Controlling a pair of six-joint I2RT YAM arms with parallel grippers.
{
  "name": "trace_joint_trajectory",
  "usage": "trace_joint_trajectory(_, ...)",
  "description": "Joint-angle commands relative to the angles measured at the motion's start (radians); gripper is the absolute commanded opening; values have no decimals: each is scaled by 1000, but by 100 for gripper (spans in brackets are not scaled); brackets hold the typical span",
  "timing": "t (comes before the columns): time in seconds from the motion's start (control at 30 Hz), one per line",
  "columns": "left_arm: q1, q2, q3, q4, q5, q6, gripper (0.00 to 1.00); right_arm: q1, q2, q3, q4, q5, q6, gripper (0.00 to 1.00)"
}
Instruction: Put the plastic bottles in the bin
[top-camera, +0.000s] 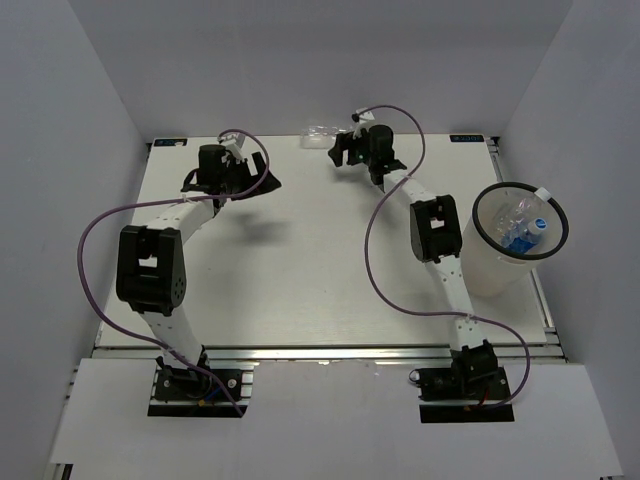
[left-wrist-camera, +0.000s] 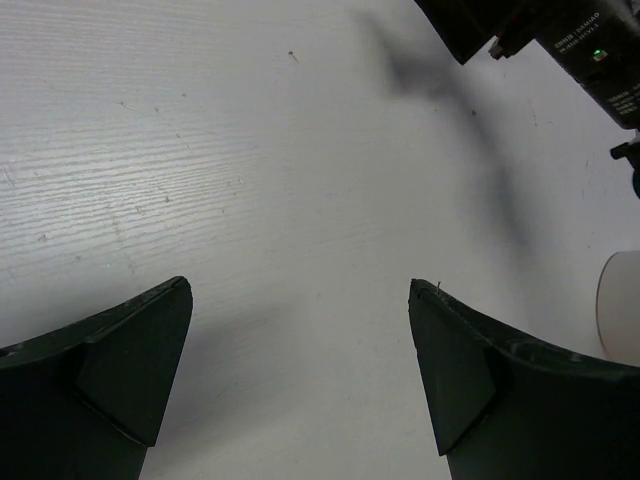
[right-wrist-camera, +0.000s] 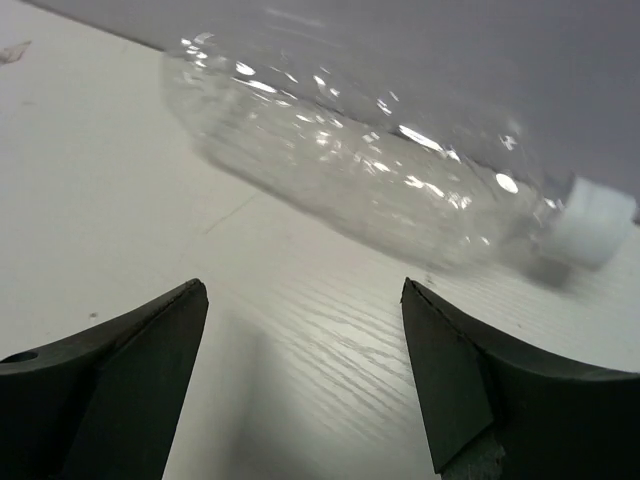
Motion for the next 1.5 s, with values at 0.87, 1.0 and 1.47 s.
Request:
trace_joint_trajectory(0.87,4,136,270,-66,4,72,98,-72,179,210,403,326,455,89)
trace_joint_trajectory(1.0,5,186,359,-138,-44,99,98,-26,213,218,445,364,548,89)
trace_joint_trajectory(1.47,93,203,392,-136,-64,38,98,132,173,180,476,88,352,88)
